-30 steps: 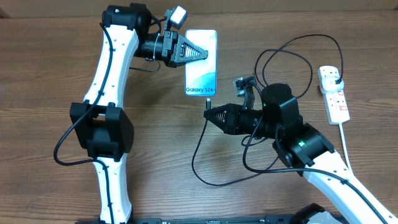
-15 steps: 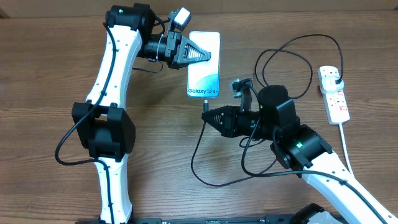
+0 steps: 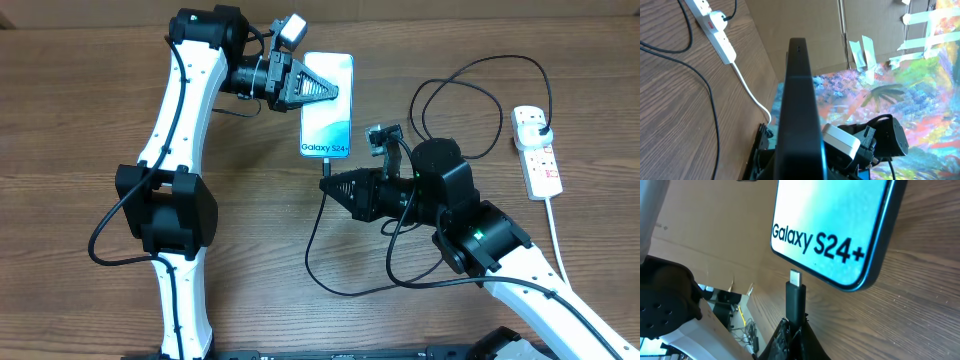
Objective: Plug charger to phone and switch on socket
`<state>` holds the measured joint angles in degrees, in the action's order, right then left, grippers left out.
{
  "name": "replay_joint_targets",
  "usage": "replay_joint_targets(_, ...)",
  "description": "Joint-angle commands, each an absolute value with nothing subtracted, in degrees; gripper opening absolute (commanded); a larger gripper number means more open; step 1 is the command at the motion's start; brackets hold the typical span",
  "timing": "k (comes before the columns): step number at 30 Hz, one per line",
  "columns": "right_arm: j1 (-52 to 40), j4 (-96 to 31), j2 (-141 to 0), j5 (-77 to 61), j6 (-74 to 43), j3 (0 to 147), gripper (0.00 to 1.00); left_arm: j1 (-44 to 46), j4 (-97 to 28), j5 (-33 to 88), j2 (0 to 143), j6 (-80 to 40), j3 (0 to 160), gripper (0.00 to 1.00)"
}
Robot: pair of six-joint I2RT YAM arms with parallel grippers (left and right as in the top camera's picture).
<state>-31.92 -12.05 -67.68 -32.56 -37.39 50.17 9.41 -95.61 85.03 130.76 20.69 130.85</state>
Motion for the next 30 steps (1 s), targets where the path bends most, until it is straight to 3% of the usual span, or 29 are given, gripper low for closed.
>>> replay_joint_targets(1,-32.18,-11.7,-67.64,-31.97,-36.56,50.22,0.04,9.78,-95.57,86.67,129.99,18.96,130.87,0.04)
replay_joint_targets(30,-32.18,-12.1,-67.64,-31.97,-36.56,50.22,0.04,11.38,-95.57,86.43,129.99,17.52,130.87,0.04)
